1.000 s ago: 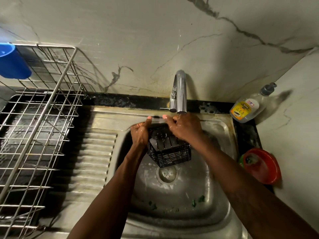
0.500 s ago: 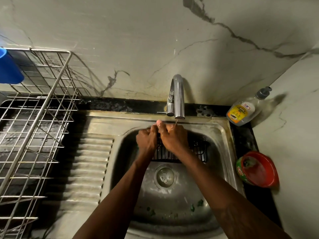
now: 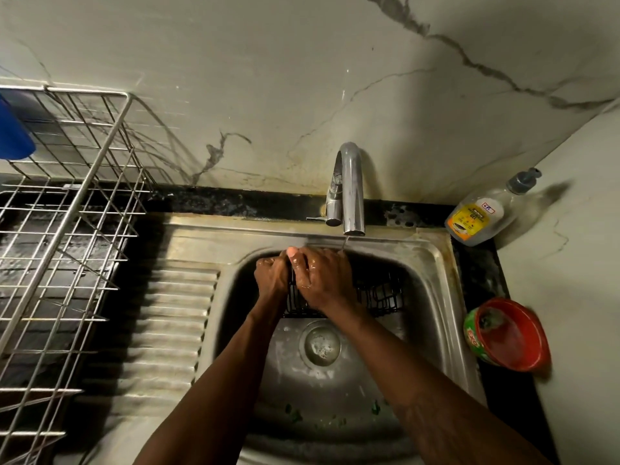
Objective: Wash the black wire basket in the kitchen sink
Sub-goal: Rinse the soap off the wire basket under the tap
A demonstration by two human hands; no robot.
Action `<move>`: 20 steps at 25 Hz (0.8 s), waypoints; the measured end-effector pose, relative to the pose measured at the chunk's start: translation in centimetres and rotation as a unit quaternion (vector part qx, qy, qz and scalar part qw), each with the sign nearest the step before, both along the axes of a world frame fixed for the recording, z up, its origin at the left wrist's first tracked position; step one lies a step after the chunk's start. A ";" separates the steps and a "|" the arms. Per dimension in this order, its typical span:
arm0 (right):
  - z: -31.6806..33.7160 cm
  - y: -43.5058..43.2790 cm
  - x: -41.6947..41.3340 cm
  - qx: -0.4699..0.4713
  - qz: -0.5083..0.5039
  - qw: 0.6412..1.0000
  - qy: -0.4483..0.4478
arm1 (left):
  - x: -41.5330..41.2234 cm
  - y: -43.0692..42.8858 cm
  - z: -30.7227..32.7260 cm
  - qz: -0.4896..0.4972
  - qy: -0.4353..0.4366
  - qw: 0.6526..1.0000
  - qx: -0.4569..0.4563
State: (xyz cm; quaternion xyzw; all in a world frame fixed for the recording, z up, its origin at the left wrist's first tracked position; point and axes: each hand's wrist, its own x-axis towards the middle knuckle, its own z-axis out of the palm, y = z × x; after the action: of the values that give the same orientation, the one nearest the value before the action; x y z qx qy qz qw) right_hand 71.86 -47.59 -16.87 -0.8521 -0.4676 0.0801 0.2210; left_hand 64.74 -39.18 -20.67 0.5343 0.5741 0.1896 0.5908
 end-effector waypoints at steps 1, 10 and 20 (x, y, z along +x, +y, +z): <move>-0.3 -0.1 0.2 0.004 0.028 1.000 -0.014 | -0.2 0.1 -0.2 0.008 -0.010 1.000 -0.012; -2.5 -4.0 5.4 -0.104 -0.129 0.986 0.010 | -0.7 0.8 -1.6 0.085 0.014 0.995 -0.053; -3.0 -7.0 8.0 -0.120 -0.068 0.990 -0.018 | -2.5 1.1 -2.7 0.068 -0.027 0.996 -0.046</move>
State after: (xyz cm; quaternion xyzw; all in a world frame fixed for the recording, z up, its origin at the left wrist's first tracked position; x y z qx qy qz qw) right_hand 79.88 -54.63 -19.87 -0.9038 -0.3991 0.1049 0.1136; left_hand 62.24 -38.11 -23.41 0.4609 0.6012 0.2170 0.6156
